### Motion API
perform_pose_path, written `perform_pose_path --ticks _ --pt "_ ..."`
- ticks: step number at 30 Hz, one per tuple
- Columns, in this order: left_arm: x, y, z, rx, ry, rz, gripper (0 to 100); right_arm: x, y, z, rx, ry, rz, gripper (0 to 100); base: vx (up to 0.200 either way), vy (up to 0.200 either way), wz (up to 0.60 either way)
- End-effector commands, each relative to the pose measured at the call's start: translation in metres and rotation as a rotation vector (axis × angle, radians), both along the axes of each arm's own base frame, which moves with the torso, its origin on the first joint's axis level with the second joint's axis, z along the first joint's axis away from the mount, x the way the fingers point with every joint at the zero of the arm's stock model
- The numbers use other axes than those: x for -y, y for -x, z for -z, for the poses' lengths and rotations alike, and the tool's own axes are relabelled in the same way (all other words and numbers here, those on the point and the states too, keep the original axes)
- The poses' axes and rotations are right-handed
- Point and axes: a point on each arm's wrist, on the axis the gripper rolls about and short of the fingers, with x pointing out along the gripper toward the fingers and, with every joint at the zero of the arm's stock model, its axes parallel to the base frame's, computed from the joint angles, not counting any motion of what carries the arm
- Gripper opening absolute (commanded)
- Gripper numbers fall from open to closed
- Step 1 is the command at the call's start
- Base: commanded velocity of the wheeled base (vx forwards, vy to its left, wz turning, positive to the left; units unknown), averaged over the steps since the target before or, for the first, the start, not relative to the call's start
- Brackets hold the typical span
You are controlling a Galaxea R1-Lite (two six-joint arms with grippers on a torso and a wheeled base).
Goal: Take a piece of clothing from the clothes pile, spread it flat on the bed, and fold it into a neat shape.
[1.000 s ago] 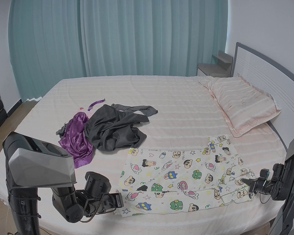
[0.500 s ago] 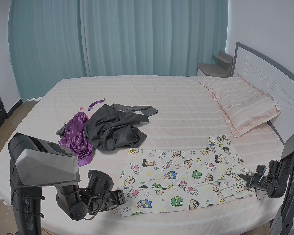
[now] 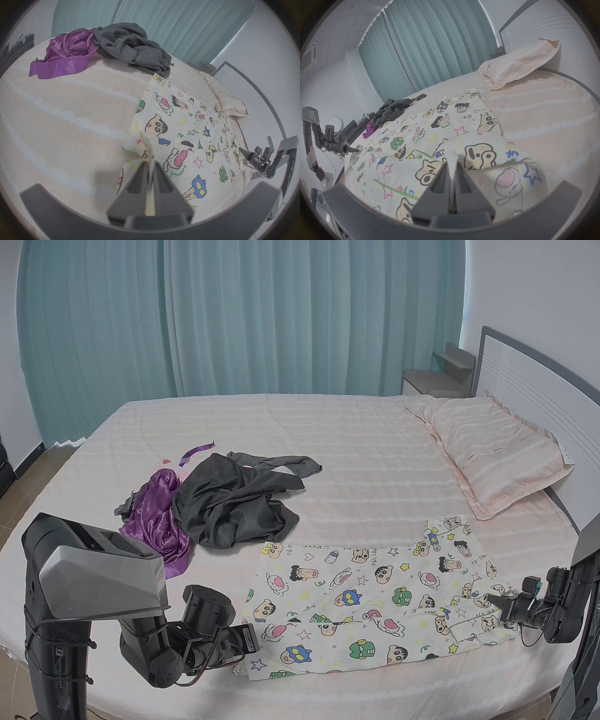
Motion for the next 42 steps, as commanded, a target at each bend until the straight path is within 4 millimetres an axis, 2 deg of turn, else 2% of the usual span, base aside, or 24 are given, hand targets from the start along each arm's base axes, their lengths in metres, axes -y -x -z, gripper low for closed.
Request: perform_pose_path --ticks 1,7,10,14,16,20,24,29,42 --pt "0.002 -0.002 0.001 0.001 0.005 -0.003 100 -0.001 -0.001 0.000 0.001 0.000 -0.003 100 0.000 0.000 0.00" --pt "0.000 0.000 0.001 -0.004 0.003 -0.007 100 -0.003 -0.003 -0.003 0.010 0.016 0.005 100 0.000 0.000 0.00" --pt "-0.005 0.002 -0.003 -0.002 0.006 -0.018 100 -0.002 -0.004 -0.012 0.031 0.029 0.034 100 0.000 0.000 0.00" --pt "-0.020 0.011 -0.023 0.022 0.016 -0.050 100 -0.004 0.004 -0.033 0.017 0.018 0.160 100 0.000 0.000 0.00" --pt "-0.024 0.014 -0.028 0.025 0.020 -0.057 100 -0.007 0.008 -0.037 0.000 0.016 0.190 100 0.000 0.000 0.00" --pt "-0.040 0.024 -0.037 0.015 0.045 -0.105 100 -0.028 0.027 -0.037 -0.116 -0.004 0.276 100 0.000 0.000 0.00" --pt "-0.043 0.031 -0.043 0.032 0.123 -0.152 100 -0.041 0.028 -0.042 -0.132 -0.040 0.287 100 0.050 0.000 0.00" --pt "-0.045 0.032 -0.040 0.032 0.121 -0.166 100 -0.055 0.027 -0.044 -0.144 -0.042 0.281 100 0.160 0.000 0.00" --pt "-0.053 0.036 -0.038 0.009 0.109 -0.192 100 -0.054 0.027 -0.045 -0.139 -0.043 0.290 100 0.000 0.000 0.00"
